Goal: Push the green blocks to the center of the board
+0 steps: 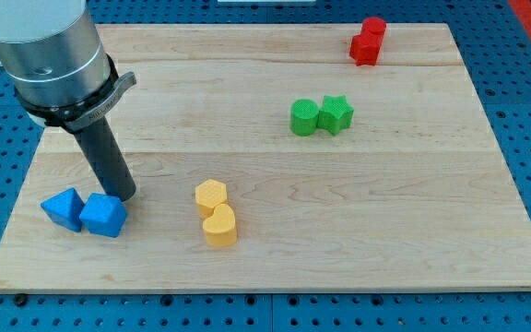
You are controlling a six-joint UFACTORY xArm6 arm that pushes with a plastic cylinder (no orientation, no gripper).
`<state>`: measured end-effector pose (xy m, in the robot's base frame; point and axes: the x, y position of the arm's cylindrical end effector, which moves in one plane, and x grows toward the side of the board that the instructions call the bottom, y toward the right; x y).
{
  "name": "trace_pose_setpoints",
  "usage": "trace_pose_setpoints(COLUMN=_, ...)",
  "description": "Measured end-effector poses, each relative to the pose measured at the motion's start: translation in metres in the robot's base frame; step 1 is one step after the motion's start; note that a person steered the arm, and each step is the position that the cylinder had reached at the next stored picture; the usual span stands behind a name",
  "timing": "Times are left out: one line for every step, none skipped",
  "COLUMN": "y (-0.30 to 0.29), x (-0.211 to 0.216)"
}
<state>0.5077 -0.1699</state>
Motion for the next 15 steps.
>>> trace_pose_setpoints(y=0.026, x=-0.025)
trace_pose_setpoints(y=0.122, x=-0.039)
trace_pose_setpoints(y=0.218, x=-0.041)
trace_pose_setpoints(y=0.272, x=-0.068)
trace_pose_setpoints(y=0.337, x=-0.078)
trace_pose_setpoints(y=0.359, x=-0.109)
trace_pose_setpoints(y=0.324, x=-0.116)
trace_pose_setpoints(y=0.246, x=-0.117)
trace_pose_setpoints(y=0.173, x=-0.121)
trace_pose_setpoints(y=0.162, x=-0.101)
trace_pose_setpoints(y=0.136, x=-0.085)
trace_pose_setpoints(y=0.106, x=-0.071)
trace_pose_setpoints(y=0.082, x=-0.076)
trace_pose_setpoints(y=0.078, x=-0.090)
trace_pose_setpoints(y=0.083, x=-0.095)
